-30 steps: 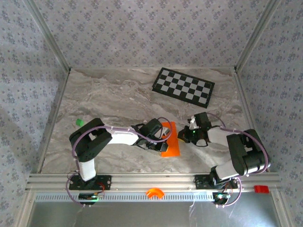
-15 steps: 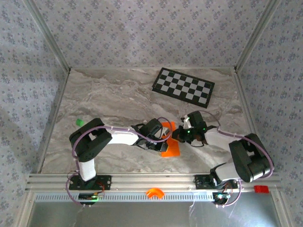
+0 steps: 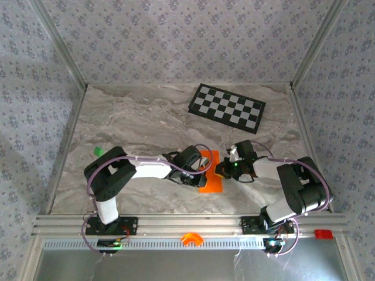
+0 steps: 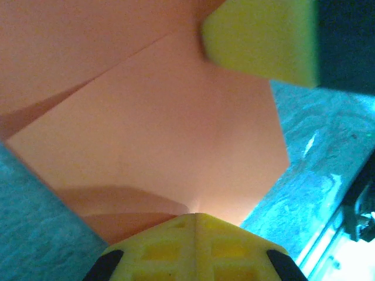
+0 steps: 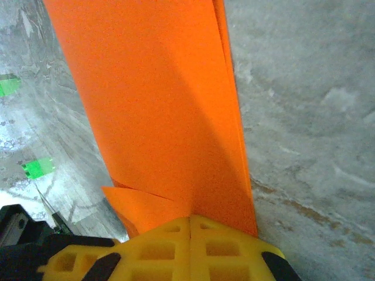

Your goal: Fold a paper plane with a square sheet of paper (pick it up from the middle)

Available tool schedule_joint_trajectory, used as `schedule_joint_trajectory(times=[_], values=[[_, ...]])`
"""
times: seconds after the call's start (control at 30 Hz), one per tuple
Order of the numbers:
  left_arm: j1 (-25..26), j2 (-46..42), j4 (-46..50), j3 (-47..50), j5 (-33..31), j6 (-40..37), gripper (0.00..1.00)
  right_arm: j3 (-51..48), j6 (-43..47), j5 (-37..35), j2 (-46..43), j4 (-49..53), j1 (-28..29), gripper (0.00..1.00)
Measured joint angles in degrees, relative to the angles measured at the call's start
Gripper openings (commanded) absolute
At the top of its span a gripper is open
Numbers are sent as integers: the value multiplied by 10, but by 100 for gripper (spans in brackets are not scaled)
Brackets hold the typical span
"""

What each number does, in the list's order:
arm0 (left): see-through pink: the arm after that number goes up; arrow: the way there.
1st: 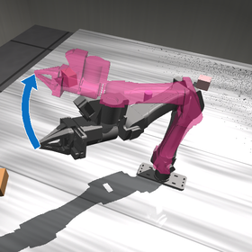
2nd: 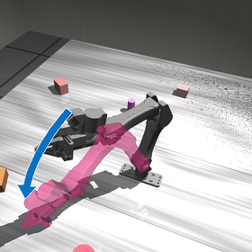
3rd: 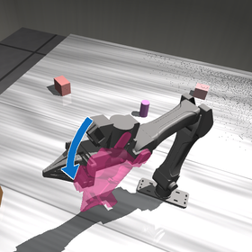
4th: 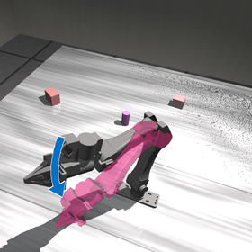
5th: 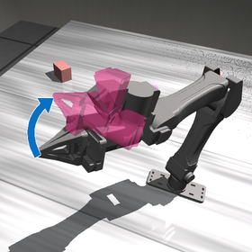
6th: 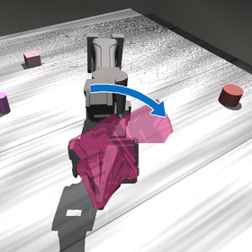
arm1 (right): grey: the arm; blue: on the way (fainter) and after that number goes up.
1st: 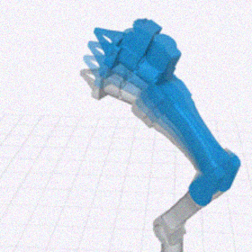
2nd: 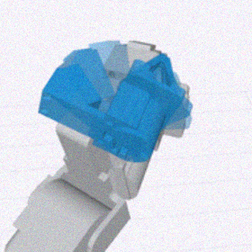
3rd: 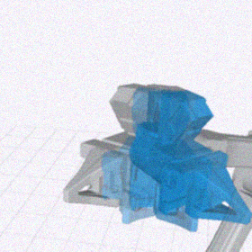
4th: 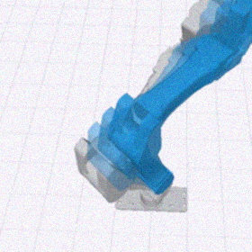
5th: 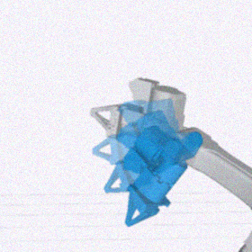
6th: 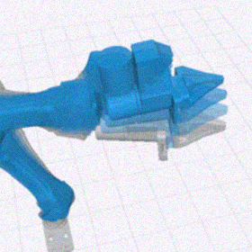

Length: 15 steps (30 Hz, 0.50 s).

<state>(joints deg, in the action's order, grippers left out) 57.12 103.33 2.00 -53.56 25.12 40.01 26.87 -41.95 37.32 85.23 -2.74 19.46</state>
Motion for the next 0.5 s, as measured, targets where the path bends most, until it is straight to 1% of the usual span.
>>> schedule_joint_trajectory(times=[0.23,0.4,0.5], values=[[1,26,-33,-44,14,17,5,-4,0,1,0,-7,-1,0],[1,58,-46,-36,15,29,5,-5,1,2,1,-10,-2,0],[0,56,-82,-16,23,37,6,-6,5,7,3,-14,-4,0]])
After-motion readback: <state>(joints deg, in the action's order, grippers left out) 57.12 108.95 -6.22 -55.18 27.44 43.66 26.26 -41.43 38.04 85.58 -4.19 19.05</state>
